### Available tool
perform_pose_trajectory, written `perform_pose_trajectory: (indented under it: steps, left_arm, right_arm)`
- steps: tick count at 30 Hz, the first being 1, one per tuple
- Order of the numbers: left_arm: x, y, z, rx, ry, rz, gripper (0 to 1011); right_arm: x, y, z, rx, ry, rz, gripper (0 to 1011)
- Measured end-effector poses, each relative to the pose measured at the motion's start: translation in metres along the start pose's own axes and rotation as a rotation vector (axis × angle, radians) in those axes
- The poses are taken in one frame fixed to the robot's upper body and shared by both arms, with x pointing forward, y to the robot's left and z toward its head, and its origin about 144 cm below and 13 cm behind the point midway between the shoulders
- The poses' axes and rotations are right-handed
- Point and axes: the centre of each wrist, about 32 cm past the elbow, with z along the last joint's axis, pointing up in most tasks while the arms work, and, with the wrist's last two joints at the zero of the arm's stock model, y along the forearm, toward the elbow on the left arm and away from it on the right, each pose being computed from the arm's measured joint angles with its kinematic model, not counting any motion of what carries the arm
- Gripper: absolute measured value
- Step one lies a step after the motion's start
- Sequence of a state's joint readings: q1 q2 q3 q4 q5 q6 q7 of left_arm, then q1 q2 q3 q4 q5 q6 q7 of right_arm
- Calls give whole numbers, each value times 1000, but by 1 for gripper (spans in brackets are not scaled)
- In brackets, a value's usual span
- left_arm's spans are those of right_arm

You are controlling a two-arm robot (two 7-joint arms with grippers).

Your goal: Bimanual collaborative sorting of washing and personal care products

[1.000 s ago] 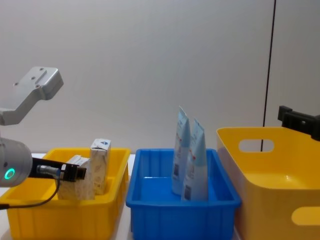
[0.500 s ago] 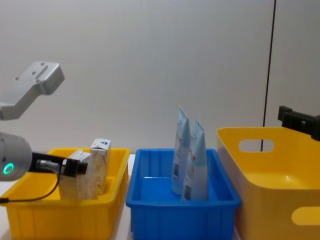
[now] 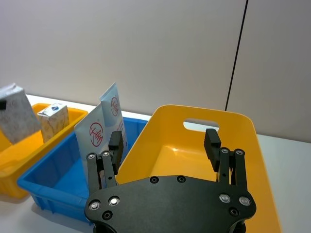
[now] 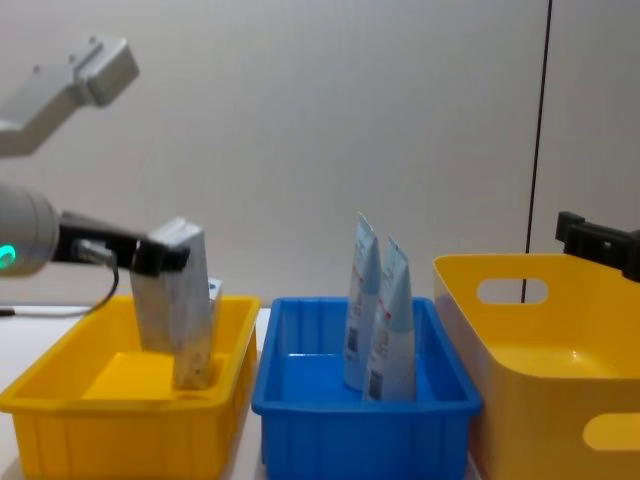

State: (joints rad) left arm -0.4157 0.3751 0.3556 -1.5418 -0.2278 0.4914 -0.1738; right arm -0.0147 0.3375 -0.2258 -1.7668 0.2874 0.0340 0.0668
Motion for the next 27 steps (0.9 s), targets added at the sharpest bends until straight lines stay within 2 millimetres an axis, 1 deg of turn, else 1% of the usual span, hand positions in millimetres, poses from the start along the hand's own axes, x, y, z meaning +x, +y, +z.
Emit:
perform_pose_trajectory:
  steps: [5, 6, 14, 27]
  left_arm:
    - [11, 5, 15, -47, -66, -27, 436]
    - [11, 5, 15, -47, -66, -27, 436]
    - [30, 14, 39, -122, -148, -95, 436]
    - [48, 20, 64, -224, -194, -253, 436]
  right_arm:
    - [0, 0, 0, 0, 0, 0, 1002]
    - [0, 0, 0, 0, 0, 0, 1002]
    - [0, 0, 0, 0, 0, 0, 1002]
    - [0, 0, 0, 0, 0, 0, 1002]
